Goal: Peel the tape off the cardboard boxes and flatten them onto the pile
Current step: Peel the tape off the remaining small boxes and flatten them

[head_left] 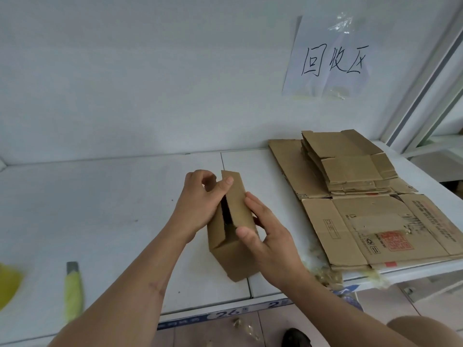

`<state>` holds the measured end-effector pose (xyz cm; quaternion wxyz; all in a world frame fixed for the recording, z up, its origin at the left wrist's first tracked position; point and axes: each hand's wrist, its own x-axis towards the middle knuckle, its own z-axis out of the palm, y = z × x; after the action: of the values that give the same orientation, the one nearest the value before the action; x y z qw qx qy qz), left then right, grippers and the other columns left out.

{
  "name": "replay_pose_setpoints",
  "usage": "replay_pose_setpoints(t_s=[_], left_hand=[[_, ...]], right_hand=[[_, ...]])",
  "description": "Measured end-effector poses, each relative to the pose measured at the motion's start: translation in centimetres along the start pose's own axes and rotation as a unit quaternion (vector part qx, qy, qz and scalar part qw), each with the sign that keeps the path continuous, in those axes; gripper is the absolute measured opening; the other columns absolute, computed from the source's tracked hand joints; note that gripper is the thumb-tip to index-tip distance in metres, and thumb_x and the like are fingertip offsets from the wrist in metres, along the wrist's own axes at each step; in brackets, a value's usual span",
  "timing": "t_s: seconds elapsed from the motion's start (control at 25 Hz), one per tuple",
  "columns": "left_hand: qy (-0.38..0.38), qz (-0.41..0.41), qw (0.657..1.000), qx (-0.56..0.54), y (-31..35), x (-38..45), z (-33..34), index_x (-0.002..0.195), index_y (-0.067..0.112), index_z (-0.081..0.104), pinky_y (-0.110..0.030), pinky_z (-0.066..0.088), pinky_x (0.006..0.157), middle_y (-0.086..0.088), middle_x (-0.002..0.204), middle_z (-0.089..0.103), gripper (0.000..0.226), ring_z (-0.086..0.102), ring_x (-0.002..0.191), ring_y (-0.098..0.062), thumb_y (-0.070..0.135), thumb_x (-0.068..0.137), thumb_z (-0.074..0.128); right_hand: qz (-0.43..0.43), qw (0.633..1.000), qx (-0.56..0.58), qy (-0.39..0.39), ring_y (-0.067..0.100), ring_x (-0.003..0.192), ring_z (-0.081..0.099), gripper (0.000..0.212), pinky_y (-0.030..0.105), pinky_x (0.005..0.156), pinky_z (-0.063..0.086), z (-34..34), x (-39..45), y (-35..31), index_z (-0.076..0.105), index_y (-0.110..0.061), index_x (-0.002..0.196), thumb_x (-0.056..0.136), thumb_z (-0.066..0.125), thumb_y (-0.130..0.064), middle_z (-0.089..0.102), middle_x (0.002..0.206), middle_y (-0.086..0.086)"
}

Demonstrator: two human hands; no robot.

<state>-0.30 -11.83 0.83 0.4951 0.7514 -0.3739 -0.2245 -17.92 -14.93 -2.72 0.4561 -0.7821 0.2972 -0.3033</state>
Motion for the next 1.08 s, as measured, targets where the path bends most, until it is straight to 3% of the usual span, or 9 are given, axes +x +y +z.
replay_pose_setpoints(t_s=[0.16, 0.28, 0.44, 0.52, 0.68, 0.8, 0.88, 0.96, 1.08], left_hand=[[0.007, -0.067, 0.992, -0.110, -0.3, -0.7, -0.5, 0.118, 0.023, 0.048, -0.034, 0.050, 0.080, 0.002, 0.114, 0.056, 0.034, 0.057, 0.097, -0.015, 0.049, 0.096, 0.050], [-0.042, -0.119, 0.974, -0.187, 0.0, -0.2, -2.2, 0.112, 0.011, 0.053, -0.027, 0.045, 0.061, -0.005, 0.099, 0.057, 0.023, 0.054, 0.079, -0.016, 0.030, 0.099, 0.051], [-0.119, -0.122, 0.982, -0.076, -0.3, 0.7, -4.4, 0.103, 0.006, 0.055, -0.019, 0.049, 0.052, -0.010, 0.101, 0.056, 0.018, 0.056, 0.081, -0.017, 0.017, 0.092, 0.065], [-0.140, -0.102, 0.985, 0.019, -0.1, 1.1, -4.9, 0.110, 0.012, 0.053, -0.018, 0.051, 0.055, -0.004, 0.104, 0.056, 0.036, 0.060, 0.084, -0.015, 0.023, 0.084, 0.076], [-0.186, -0.111, 0.968, 0.128, -0.3, 1.8, -5.7, 0.122, 0.026, 0.050, -0.035, 0.053, 0.086, 0.002, 0.107, 0.059, 0.068, 0.063, 0.090, -0.016, 0.041, 0.067, 0.087], [-0.210, -0.088, 0.957, 0.179, -1.0, 1.8, -6.0, 0.119, 0.030, 0.055, -0.038, 0.054, 0.087, 0.006, 0.102, 0.064, 0.069, 0.062, 0.094, -0.014, 0.048, 0.060, 0.086], [-0.204, -0.051, 0.964, 0.164, -1.1, 1.5, -6.3, 0.114, 0.030, 0.057, -0.026, 0.051, 0.080, 0.011, 0.104, 0.062, 0.051, 0.059, 0.093, -0.009, 0.043, 0.072, 0.082], [-0.187, -0.037, 0.978, 0.089, -1.3, 1.3, -6.7, 0.116, 0.028, 0.061, -0.014, 0.046, 0.068, 0.014, 0.109, 0.062, 0.033, 0.059, 0.092, -0.003, 0.036, 0.086, 0.072], [-0.141, -0.089, 0.983, -0.072, -1.9, 0.7, -6.8, 0.119, 0.018, 0.066, -0.013, 0.050, 0.061, 0.006, 0.110, 0.070, 0.032, 0.064, 0.097, -0.011, 0.039, 0.098, 0.053]], right_hand=[[0.009, 0.995, 0.080, 0.061, -0.003, 0.120, 0.052, 0.055, 0.011, 0.092, 0.043, 1.3, 0.3, 0.1, 0.052, -0.044, 0.134, 0.092, 0.025, -0.066, 0.060, 0.129, -0.018], [0.051, 0.985, 0.116, 0.119, 0.002, 0.089, 0.062, 0.062, 0.011, 0.071, 0.047, 2.2, 0.4, 0.0, 0.065, -0.030, 0.119, 0.091, 0.021, -0.065, 0.068, 0.090, -0.015], [0.040, 0.981, 0.112, 0.155, 0.001, 0.072, 0.060, 0.065, 0.013, 0.061, 0.044, 2.9, 0.6, 0.1, 0.068, -0.026, 0.099, 0.088, 0.020, -0.070, 0.063, 0.070, -0.021], [0.011, 0.982, 0.117, 0.150, 0.000, 0.080, 0.062, 0.059, 0.012, 0.066, 0.046, 3.2, 0.5, 0.2, 0.067, -0.031, 0.105, 0.089, 0.022, -0.066, 0.066, 0.078, -0.024], [-0.073, 0.984, 0.101, 0.128, 0.009, 0.120, 0.059, 0.056, 0.022, 0.097, 0.047, 4.2, 0.1, 0.5, 0.064, -0.025, 0.124, 0.100, 0.026, -0.058, 0.066, 0.123, -0.014], [-0.100, 0.983, 0.055, 0.140, 0.006, 0.119, 0.060, 0.054, 0.024, 0.099, 0.047, 5.3, 0.0, 0.5, 0.067, -0.026, 0.119, 0.100, 0.028, -0.058, 0.067, 0.122, -0.016], [-0.076, 0.983, 0.055, 0.159, -0.001, 0.108, 0.063, 0.052, 0.018, 0.090, 0.049, 5.4, 0.5, -0.1, 0.068, -0.035, 0.114, 0.098, 0.027, -0.063, 0.069, 0.112, -0.022], [-0.029, 0.981, 0.070, 0.179, -0.004, 0.082, 0.063, 0.052, 0.014, 0.069, 0.048, 5.0, 0.9, -0.4, 0.068, -0.044, 0.101, 0.092, 0.025, -0.072, 0.069, 0.086, -0.026], [-0.006, 0.978, 0.071, 0.197, 0.004, 0.061, 0.053, 0.059, 0.015, 0.053, 0.039, 4.8, 1.1, -0.4, 0.065, -0.043, 0.090, 0.085, 0.022, -0.082, 0.061, 0.066, -0.018]])
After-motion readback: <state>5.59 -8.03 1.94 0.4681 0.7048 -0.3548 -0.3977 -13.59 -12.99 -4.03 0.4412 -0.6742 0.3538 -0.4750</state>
